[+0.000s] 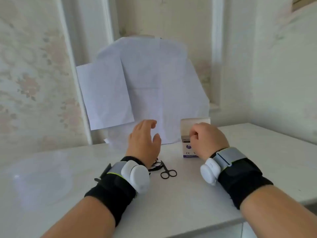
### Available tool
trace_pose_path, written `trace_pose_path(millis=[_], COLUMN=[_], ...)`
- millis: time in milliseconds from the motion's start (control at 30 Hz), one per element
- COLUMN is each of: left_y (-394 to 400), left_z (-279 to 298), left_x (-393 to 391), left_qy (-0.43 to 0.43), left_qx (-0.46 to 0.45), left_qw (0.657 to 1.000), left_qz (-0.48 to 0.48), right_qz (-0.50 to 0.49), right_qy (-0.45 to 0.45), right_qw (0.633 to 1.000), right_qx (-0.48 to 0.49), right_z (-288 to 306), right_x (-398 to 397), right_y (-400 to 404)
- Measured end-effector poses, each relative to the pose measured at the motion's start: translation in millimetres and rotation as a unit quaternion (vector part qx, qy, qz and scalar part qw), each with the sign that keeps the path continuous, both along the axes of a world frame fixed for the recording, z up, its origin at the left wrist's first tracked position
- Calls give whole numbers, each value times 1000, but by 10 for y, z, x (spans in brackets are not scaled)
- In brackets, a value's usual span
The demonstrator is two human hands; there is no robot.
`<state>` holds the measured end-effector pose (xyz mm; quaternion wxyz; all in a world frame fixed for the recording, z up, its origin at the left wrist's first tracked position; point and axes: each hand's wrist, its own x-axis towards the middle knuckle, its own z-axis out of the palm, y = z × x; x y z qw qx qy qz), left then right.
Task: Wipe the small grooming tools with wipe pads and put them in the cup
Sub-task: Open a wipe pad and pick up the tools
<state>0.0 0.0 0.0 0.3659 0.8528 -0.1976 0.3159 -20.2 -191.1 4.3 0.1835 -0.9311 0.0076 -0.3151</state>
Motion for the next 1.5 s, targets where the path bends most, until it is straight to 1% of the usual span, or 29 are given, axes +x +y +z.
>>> trace_pose_path(millis=[67,133,233,400,500,667,967,1067,1367,1500], left_y=[-21,-57,-101,-135,-165,-180,-185,-192,-192,-192], left_z=[-22,-64,-116,-175,-212,-226,-257,-246,-226,-250], left_x=[28,22,53,87,83,87,138,124,106,108], left_qy=[4,27,41,81,77,103,103,105,108,103], left_qx=[30,65,94,135,154,192,196,200,197,202], left_qw=[999,996,990,978,973,965,962,962,961,962], left_qz=[-18,-55,-99,-136,-156,-148,-160,-155,-160,-152], right_qz=[-22,-41,-53,-42,-29,-2,43,39,33,32], right_qy=[26,53,91,103,113,103,55,76,145,146], right_qw=[999,998,994,993,992,994,998,996,989,989], right_qx=[1,-5,-31,-34,-41,-27,8,18,3,20], right_z=[9,-10,-47,-62,-65,-62,-46,-55,-58,-87], right_x=[16,46,125,144,146,110,64,73,85,125], right_y=[-34,-79,-90,-56,-22,-18,-27,-29,-53,-62])
